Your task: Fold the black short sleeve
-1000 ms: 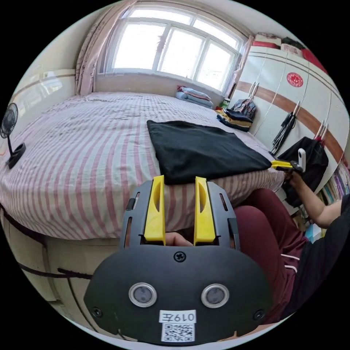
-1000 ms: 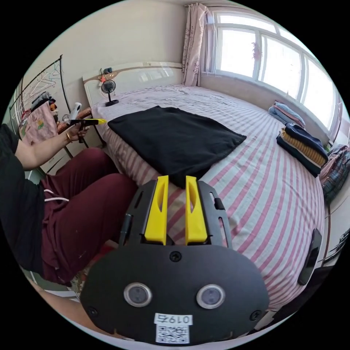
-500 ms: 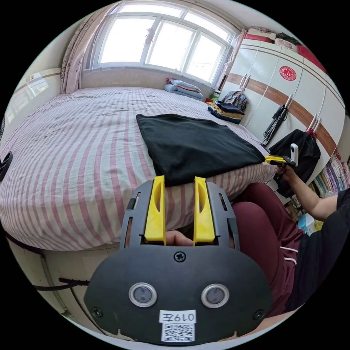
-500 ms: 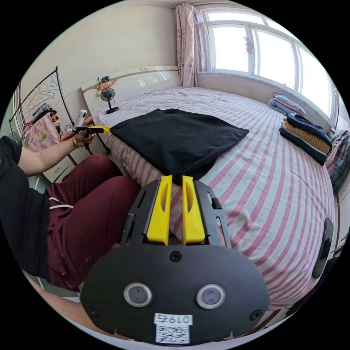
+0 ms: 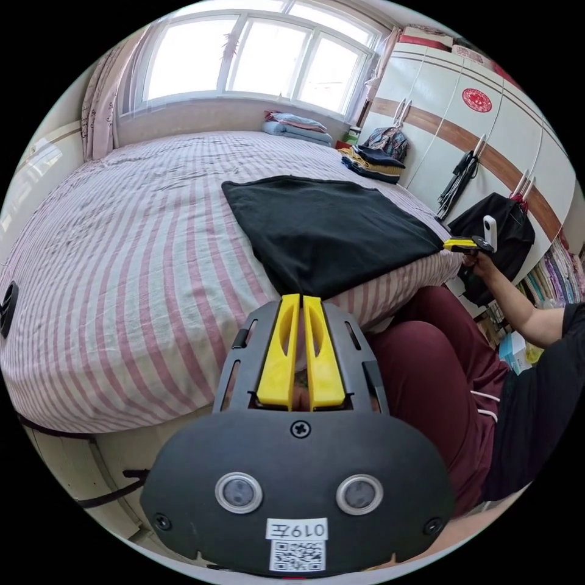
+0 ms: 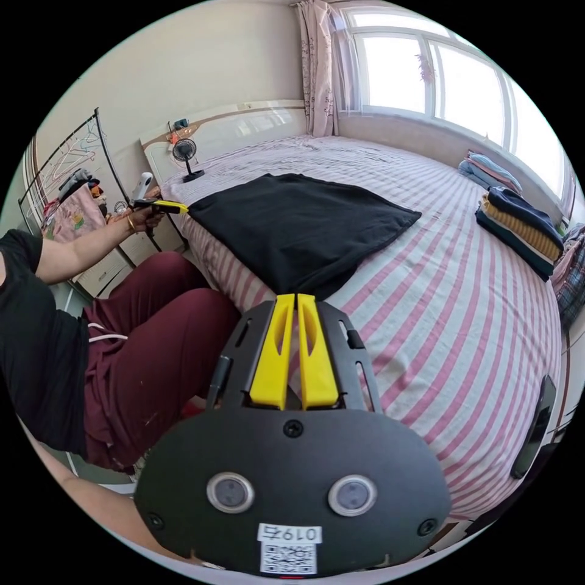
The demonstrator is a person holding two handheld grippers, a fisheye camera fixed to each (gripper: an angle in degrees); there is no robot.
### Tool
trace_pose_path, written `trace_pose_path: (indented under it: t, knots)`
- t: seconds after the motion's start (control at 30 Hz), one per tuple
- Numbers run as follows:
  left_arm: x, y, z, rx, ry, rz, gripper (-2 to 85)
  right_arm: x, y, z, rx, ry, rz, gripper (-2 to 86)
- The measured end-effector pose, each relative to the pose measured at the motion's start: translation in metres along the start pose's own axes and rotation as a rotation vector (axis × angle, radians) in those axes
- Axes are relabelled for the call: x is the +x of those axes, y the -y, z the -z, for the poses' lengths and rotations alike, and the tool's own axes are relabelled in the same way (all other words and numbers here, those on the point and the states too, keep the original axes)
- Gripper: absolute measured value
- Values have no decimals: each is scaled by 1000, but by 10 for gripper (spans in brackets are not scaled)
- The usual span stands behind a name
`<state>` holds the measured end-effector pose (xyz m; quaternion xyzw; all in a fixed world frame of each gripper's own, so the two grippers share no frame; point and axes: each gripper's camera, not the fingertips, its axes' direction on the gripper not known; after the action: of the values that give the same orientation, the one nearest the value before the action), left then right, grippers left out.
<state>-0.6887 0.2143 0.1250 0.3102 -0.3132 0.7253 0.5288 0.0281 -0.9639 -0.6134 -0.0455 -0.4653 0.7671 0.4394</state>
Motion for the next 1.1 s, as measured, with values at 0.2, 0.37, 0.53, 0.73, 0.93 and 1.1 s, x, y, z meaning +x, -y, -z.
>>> trace_pose_path:
  t: [0.2, 0.37, 0.53, 0.73, 0.93, 1.1]
  knots:
    - [-5, -11, 2, 42, -71, 16, 35, 5, -8, -2, 7, 1, -9, -3]
    - [-6, -16, 0, 60, -33, 15, 57, 9, -12, -5, 5, 6, -12, -3]
    - [-1, -5, -13, 16, -31, -42, 41, 13, -14, -9, -2, 9, -13, -3]
    - [-2, 3, -22, -40, -22, -78, 14, 18, -17, -11, -10, 3, -15, -4]
    - [-15, 7, -15, -65, -56, -70, 8, 23, -18, 0, -11, -19, 15, -6]
    - [-16, 9, -28, -110, -32, -63, 7, 29, -26, -25, -80, -27, -4, -6]
